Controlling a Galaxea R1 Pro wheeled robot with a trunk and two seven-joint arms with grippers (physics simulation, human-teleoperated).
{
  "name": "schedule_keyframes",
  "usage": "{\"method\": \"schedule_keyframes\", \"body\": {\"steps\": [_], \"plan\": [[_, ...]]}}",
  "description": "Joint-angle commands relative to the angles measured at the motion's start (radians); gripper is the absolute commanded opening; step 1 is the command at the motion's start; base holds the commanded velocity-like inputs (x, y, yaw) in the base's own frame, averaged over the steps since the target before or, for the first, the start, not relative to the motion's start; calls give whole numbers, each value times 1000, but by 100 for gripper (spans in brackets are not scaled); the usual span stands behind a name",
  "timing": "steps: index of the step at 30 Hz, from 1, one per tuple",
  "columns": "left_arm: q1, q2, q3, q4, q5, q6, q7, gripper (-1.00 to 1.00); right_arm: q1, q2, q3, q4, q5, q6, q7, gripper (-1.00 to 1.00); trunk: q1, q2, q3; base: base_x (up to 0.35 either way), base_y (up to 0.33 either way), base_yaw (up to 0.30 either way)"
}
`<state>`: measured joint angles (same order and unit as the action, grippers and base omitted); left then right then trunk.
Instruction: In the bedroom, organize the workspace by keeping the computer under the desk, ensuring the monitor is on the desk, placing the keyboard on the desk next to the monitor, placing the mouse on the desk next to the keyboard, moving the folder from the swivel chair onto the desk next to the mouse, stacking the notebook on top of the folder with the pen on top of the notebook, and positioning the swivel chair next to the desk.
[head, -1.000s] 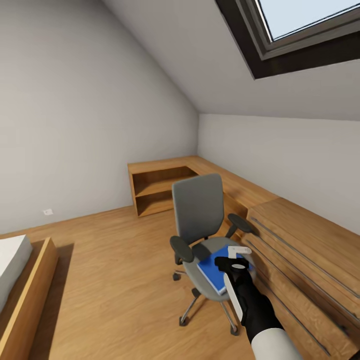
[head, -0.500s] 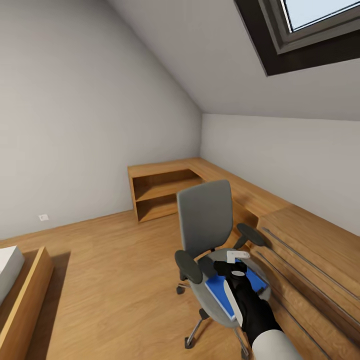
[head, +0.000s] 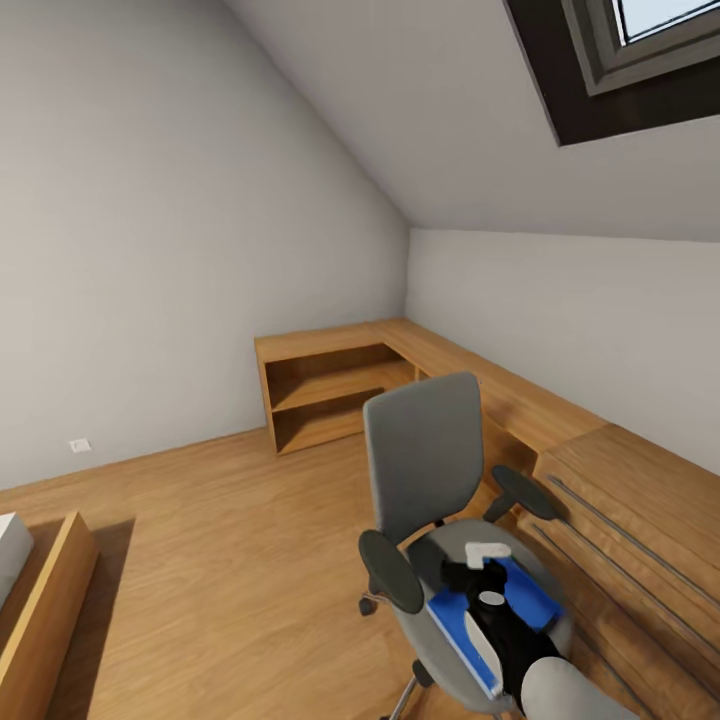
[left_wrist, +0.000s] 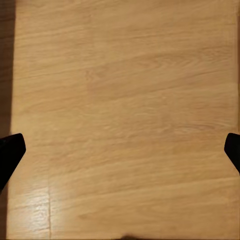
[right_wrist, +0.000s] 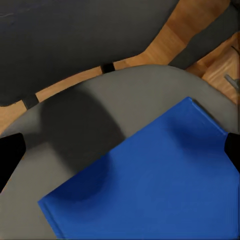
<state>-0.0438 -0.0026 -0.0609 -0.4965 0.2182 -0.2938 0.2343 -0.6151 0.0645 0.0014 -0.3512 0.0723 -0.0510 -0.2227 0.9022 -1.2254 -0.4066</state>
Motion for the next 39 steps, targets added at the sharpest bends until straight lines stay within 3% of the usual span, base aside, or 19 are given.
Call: {"method": "schedule_keyframes", "body": {"steps": [1, 5, 9, 14, 15, 18, 22, 23, 24, 26, 27, 28, 30, 32, 35, 39], "plan": [[-1, 0, -8, -2, 8, -9, 6, 100, -27, -5, 0, 48, 7, -23, -5, 100, 0, -1, -1, 46, 10, 0], [-1, -2, -12, -8, 7, -17, 5, 100, -70, -18, 0, 123, 7, -55, -4, 100, 0, -1, -1, 18, 4, 0], [-1, -1, -11, -8, 6, -18, 3, 100, -77, -23, -1, 134, 4, -49, -5, 100, 0, -1, -1, 205, 0, 0], [-1, -1, -12, -8, 6, -18, 2, 100, -85, -32, -5, 132, -9, 34, -7, 100, 0, -1, -1, 243, 0, 0], [-1, -2, -11, -51, 7, -15, 3, 100, -91, -35, -6, 129, -25, 96, -9, 100, 0, -1, -1, 28, 0, 0], [1, -3, -9, -155, 9, 3, 6, 100, -92, -35, -6, 122, -32, 116, -10, 100, 8, -15, -7, 11, 0, 0], [1, -2, -7, -365, 10, 216, 8, 100, -92, -32, -6, 120, -32, 122, -10, 100, 23, -43, -20, 1, 0, 0], [1, -3, -7, -452, 10, 316, 9, 100, -92, -32, -6, 120, -32, 125, -10, 100, 27, -50, -23, 0, 0, 0], [1, -4, -7, -496, 10, 368, 10, 100, -92, -31, -6, 119, -32, 127, -10, 100, 31, -57, -26, 0, 0, 0], [5, -5, -2, -648, 15, 577, 11, 100, -92, -30, -6, 105, -33, 133, -10, 100, 38, -71, -32, 0, 0, 0], [6, -5, 4, -678, 18, 627, 11, 100, -92, -30, -6, 99, -33, 134, -10, 100, 42, -78, -36, 0, 0, 0], [7, -6, 21, -728, 31, 723, 12, 100, -92, -30, -7, 86, -33, 135, -10, 100, 46, -85, -39, 0, 0, 0], [8, -9, 41, -773, 50, 809, 12, 100, -92, -30, -7, 75, -34, 136, -11, 100, 54, -99, -45, 0, 0, 0], [9, -24, 66, -865, 99, 926, 13, 100, -92, -29, -8, 57, -34, 136, -11, 100, 61, -113, -51, 0, 0, 0], [10, -38, 84, -938, 146, 978, 14, 100, -92, -29, -9, 48, -34, 137, -12, 100, 73, -134, -61, 0, 0, 0], [9, -49, 122, -1014, 238, 1010, 31, 100, -92, -30, -11, 30, -34, 137, -12, 100, 88, -162, -73, 0, 0, 0]]}}
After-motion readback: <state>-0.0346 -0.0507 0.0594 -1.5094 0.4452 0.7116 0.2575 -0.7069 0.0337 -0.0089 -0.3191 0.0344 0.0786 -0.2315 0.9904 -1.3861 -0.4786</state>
